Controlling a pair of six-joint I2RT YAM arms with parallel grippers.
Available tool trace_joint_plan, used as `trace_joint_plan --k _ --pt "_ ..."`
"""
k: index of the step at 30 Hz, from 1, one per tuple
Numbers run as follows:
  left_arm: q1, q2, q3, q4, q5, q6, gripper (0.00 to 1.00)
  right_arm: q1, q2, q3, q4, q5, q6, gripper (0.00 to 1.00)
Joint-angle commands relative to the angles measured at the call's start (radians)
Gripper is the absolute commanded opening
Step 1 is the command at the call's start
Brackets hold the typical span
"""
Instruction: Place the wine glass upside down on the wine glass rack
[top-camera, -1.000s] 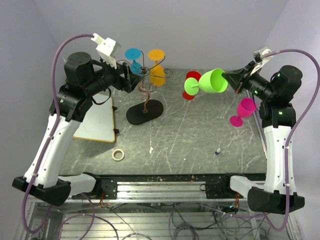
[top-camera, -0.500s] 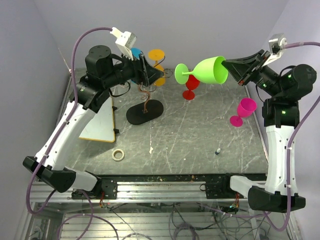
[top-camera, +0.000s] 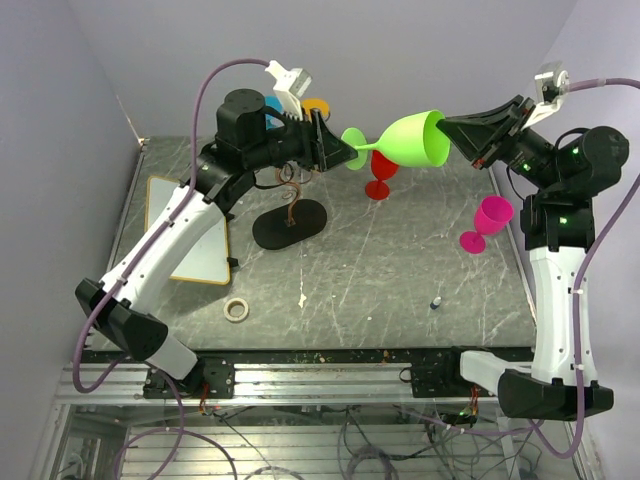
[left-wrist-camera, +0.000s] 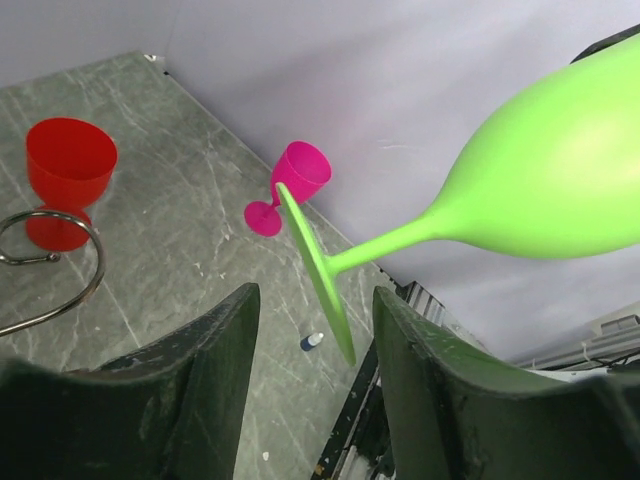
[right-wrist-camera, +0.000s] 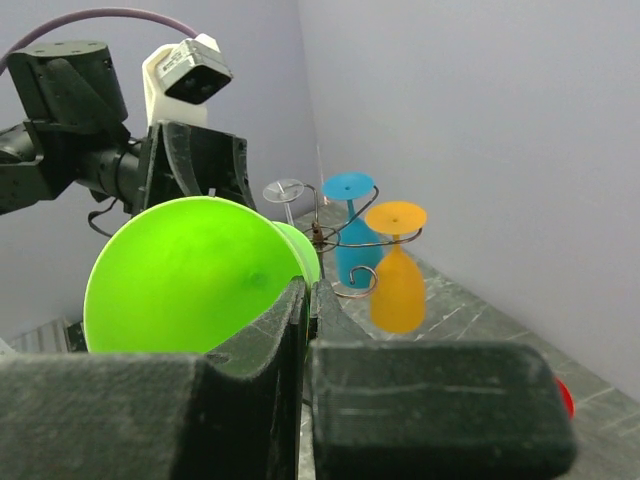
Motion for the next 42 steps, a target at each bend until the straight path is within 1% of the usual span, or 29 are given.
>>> trace_joint_plan --k 1,2,5,7,9,13,15,16,24,26,27,28,31,32,38,42 --pt "-0.022 0.017 0.054 0.025 0.028 -0.002 0.55 0.009 -0.009 -0.002 0.007 0.004 -0.018 0.0" --pt "-0.024 0.022 0.057 0.023 0.024 0.001 0.51 0.01 -0.011 -0.005 0.004 0.005 -0.024 0.0" --pt "-0.028 0.029 0.057 0.022 0.025 0.003 0.33 0.012 -0.017 -0.013 -0.004 0.021 -0.039 0.0" --pt "-0.03 0.031 0.059 0.019 0.023 0.008 0.25 0.013 -0.016 -0.013 -0.02 0.032 -0.061 0.0" --pt "-0.032 0.032 0.061 0.01 0.009 0.013 0.25 0.013 -0.018 -0.014 -0.032 0.041 -0.081 0.0" --pt "-0.032 0.019 0.047 0.002 -0.005 0.02 0.38 0.014 -0.024 -0.018 -0.049 0.052 -0.106 0.0" --pt "-0.033 0.015 0.042 -0.003 -0.012 0.023 0.4 0.012 -0.027 -0.021 -0.057 0.058 -0.116 0.0" --pt "-0.032 0.012 0.039 -0.002 -0.016 0.021 0.39 0.013 -0.029 -0.024 -0.058 0.06 -0.118 0.0" --pt "-0.033 0.022 0.049 0.004 -0.001 0.015 0.23 0.014 -0.036 -0.038 -0.034 0.037 -0.088 0.0" --pt "-0.034 0.023 0.051 0.01 0.007 0.016 0.17 0.015 -0.039 -0.047 -0.016 0.021 -0.073 0.0" --pt "-0.034 0.023 0.053 0.012 0.01 0.019 0.1 0.014 -0.04 -0.051 -0.011 0.013 -0.072 0.0" --pt "-0.034 0.022 0.055 0.012 0.008 0.023 0.07 0.014 -0.042 -0.056 -0.009 0.007 -0.073 0.0" --pt "-0.033 0.009 0.046 0.016 -0.003 0.027 0.07 0.013 -0.051 -0.077 -0.016 0.007 -0.091 0.0" --pt "-0.031 0.0 0.041 0.015 -0.007 0.029 0.07 0.014 -0.056 -0.08 -0.026 0.006 -0.105 0.03" --pt "0.0 -0.061 0.011 -0.005 -0.053 0.052 0.07 0.014 -0.074 -0.063 -0.154 0.041 -0.237 0.39" --pt "0.039 -0.109 -0.013 -0.028 -0.079 0.043 0.07 0.014 -0.085 -0.044 -0.259 0.041 -0.334 0.56"
